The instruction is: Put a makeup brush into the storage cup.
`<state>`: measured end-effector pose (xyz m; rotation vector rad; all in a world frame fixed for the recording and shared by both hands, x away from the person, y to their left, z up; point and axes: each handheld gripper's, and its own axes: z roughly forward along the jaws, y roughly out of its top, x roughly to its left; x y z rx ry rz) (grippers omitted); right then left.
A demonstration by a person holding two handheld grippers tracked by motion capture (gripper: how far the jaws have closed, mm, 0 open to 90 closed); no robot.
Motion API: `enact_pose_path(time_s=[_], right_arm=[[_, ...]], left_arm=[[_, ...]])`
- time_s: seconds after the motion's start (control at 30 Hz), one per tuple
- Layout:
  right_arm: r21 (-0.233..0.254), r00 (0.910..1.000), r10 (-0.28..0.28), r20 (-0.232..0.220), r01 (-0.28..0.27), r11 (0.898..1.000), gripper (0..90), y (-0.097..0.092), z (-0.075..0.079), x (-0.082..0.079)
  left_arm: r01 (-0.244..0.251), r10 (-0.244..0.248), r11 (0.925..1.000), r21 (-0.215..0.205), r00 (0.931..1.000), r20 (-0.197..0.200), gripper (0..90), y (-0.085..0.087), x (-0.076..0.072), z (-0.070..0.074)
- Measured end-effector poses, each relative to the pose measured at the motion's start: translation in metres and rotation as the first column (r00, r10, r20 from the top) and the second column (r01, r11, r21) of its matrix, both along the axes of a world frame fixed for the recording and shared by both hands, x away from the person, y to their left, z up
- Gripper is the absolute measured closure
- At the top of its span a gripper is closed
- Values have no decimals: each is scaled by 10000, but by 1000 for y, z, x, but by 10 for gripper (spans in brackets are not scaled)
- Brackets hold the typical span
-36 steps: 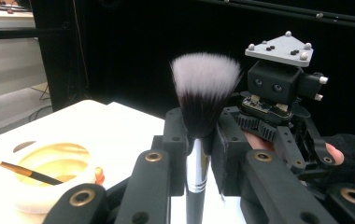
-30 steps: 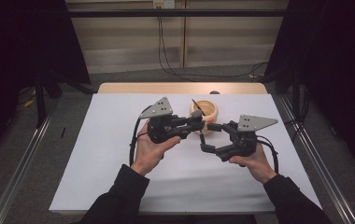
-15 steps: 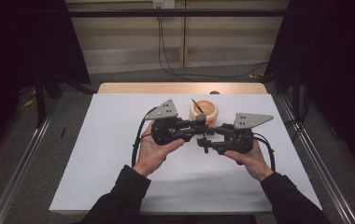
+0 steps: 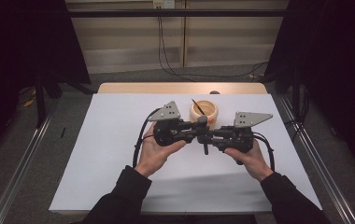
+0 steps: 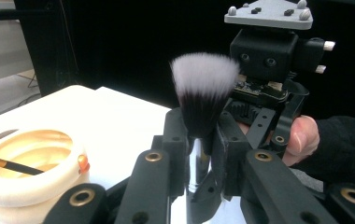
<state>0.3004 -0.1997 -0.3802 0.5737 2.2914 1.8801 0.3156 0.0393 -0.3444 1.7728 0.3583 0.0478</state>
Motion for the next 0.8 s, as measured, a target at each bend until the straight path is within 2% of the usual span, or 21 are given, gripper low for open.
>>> enact_pose_path(time_s=[0.53, 0.63, 0.8], right_arm=[[4, 9999, -127, 17, 127, 9999, 792, -2, 0, 0], [56, 10000, -71, 6, 71, 10000, 792, -1, 0, 0], [38, 9999, -101, 14, 100, 9999, 792, -1, 0, 0]], left_arm=[[84, -91, 9989, -457, 9998, -151, 767, 0, 3, -5], [79, -81, 9990, -449, 10000, -43, 746, 0, 3, -5], [-75, 74, 9990, -442, 10000, -20, 654, -1, 2, -6]])
